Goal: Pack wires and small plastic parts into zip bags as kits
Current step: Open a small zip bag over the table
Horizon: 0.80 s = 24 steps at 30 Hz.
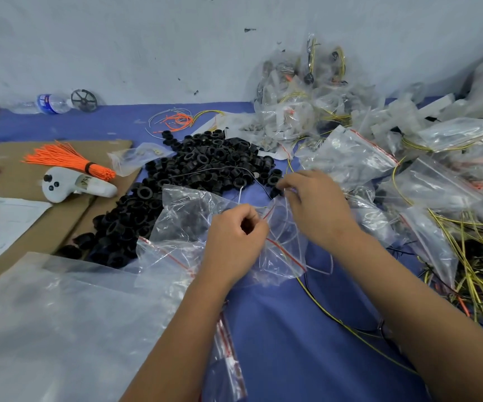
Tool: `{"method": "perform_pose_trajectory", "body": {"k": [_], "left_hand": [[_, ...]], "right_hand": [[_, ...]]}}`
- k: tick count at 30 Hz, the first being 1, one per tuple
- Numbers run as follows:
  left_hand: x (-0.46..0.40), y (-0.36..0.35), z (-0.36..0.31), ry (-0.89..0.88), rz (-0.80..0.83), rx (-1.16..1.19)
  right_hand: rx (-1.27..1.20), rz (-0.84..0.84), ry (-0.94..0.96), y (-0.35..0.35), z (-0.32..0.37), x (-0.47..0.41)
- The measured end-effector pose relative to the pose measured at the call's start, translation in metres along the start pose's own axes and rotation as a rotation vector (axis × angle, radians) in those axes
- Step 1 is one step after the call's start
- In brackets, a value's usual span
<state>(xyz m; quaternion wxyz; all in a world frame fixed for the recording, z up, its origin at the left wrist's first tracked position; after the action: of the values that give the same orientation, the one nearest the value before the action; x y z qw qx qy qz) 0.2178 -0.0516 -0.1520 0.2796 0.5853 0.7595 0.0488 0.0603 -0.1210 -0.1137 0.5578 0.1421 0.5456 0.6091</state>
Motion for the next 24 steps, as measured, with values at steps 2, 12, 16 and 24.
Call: {"method": "perform_pose_trajectory", "body": {"k": [2, 12, 16, 24], "left_hand": [[0.000, -0.001, 0.002, -0.010, -0.006, -0.026], [-0.002, -0.002, -0.001, 0.028, -0.036, -0.210], [-0.008, -0.006, -0.004, 0.049, 0.008, -0.393], [-0.021, -0.014, -0.008, 0.203, -0.019, -0.309]], "right_hand": [[0.120, 0.210, 0.063, -0.009, -0.002, -0.016], [0.093, 0.115, -0.033, -0.004, -0.006, -0.022], [-0.352, -0.152, -0.145, 0.016, 0.000, 0.007], [-0.570, 0.132, -0.188, 0.007, 0.008, 0.062]]}}
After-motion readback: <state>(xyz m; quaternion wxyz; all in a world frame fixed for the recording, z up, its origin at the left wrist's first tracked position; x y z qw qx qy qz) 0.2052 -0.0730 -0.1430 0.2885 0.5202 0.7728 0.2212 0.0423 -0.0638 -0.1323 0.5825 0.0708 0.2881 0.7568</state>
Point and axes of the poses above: each hand's wrist, its own x-axis away from the middle knuckle, its own y-axis out of the back of the hand, z = x × y, the point moved 2 cm from there along -x, towards the middle knuckle, and after that the axes turned 2 degrees about -y, right-handed, at the moved point
